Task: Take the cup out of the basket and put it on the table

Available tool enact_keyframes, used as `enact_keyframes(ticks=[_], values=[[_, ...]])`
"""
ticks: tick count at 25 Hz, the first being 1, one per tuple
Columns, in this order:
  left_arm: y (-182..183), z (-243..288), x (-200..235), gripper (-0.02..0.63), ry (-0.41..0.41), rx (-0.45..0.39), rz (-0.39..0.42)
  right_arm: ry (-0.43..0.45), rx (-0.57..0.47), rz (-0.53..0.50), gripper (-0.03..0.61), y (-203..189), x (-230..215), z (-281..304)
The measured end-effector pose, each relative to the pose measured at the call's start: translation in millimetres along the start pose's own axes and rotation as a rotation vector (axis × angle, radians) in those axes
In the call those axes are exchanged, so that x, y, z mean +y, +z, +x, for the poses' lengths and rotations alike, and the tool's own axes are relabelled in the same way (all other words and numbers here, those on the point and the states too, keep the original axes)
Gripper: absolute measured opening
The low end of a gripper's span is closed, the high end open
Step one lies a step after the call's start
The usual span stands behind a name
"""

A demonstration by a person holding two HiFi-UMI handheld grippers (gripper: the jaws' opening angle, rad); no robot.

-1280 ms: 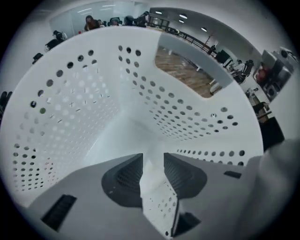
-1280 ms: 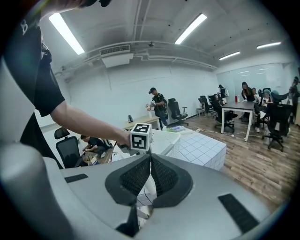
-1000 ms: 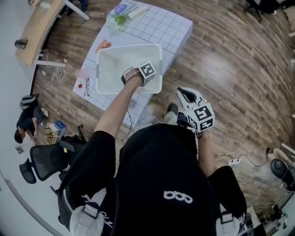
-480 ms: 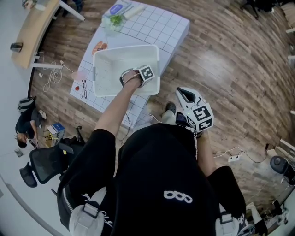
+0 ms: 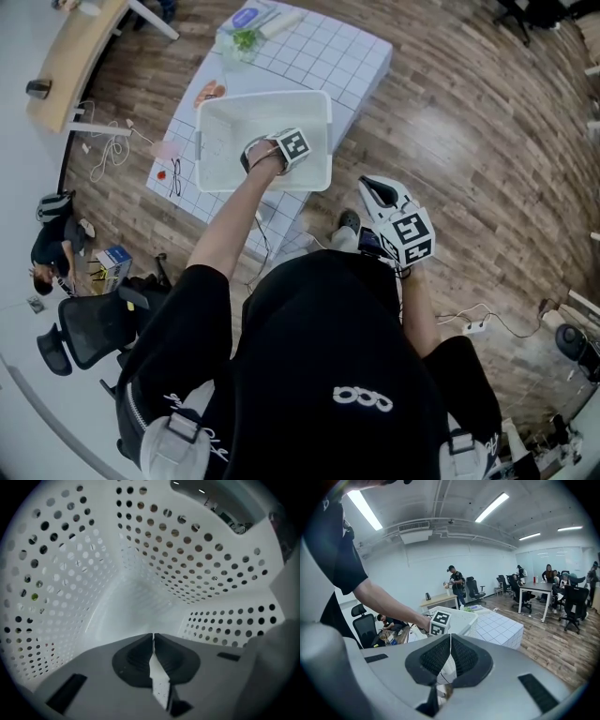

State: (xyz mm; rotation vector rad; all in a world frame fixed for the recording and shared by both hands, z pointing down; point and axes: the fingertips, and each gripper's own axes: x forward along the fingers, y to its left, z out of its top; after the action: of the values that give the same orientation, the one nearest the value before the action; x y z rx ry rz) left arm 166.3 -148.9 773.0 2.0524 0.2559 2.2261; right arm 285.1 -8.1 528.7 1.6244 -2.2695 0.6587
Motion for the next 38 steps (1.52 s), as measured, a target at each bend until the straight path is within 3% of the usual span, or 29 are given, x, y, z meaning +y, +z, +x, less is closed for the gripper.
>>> enact_keyframes(ticks=[10,17,23,31,38], values=[[34.6,-120.4,4.6,0.02,0.119,-0.409,-0.08,0.029,-0.021,-0.042,0.026,13.0,18.9,6.0],[28.7,-236.4,-20.6,0.02,0.228,-0.795,-0.121,0.042,-0.042,-0.071,0.026,21.9,36.2,5.7],[-11.2,-295.5,-56.1,0.018,0.257,-1.042,-0.204,0.066,-0.058,-0.115,0.026,30.9,57.6,3.9],[-88.2,-333.6,-91.7,0.017,0.28,-1.315,-0.343,0.12,-0.082,-0.177,0.026,49.0,90.2,14.7],[-142.0,-329.1,-116.6,0.017,0.317,-1.391,-0.433,0.18,-0.092,-0.219,0.026,61.3,118.1,30.8]])
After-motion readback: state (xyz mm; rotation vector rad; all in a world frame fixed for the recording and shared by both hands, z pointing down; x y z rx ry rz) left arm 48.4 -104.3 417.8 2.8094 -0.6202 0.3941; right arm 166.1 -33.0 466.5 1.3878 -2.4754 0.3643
